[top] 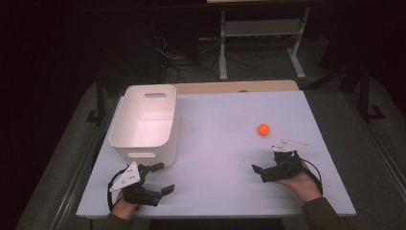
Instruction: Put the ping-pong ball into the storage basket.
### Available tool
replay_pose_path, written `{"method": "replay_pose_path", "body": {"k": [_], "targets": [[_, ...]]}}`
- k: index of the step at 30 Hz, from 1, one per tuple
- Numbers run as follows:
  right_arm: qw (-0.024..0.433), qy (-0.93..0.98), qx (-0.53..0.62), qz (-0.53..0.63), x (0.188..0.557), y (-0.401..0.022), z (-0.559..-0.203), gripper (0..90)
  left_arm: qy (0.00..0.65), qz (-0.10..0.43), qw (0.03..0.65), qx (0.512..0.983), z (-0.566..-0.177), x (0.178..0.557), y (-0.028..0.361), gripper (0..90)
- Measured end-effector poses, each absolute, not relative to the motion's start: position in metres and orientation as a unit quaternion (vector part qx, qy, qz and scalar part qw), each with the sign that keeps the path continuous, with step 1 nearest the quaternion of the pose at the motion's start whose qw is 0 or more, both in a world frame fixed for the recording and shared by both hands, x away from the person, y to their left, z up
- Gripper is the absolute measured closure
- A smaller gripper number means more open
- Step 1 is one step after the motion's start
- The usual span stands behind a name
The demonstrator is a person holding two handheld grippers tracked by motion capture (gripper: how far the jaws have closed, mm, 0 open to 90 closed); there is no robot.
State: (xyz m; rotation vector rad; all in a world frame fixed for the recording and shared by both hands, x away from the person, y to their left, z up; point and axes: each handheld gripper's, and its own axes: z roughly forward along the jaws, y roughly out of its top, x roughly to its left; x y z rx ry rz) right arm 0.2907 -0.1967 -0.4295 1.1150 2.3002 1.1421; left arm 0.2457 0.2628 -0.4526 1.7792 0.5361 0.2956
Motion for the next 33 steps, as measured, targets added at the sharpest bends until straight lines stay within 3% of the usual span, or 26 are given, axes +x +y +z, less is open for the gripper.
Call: {"method": "replay_pose_path", "body": {"k": [33], "targets": [[0.172, 0.801, 0.405, 0.406, 0.305, -0.203, -0.422, 0.0, 0.233, 0.125, 0.59, 0.763, -0.453, 0.246, 0.263, 14.0]]}}
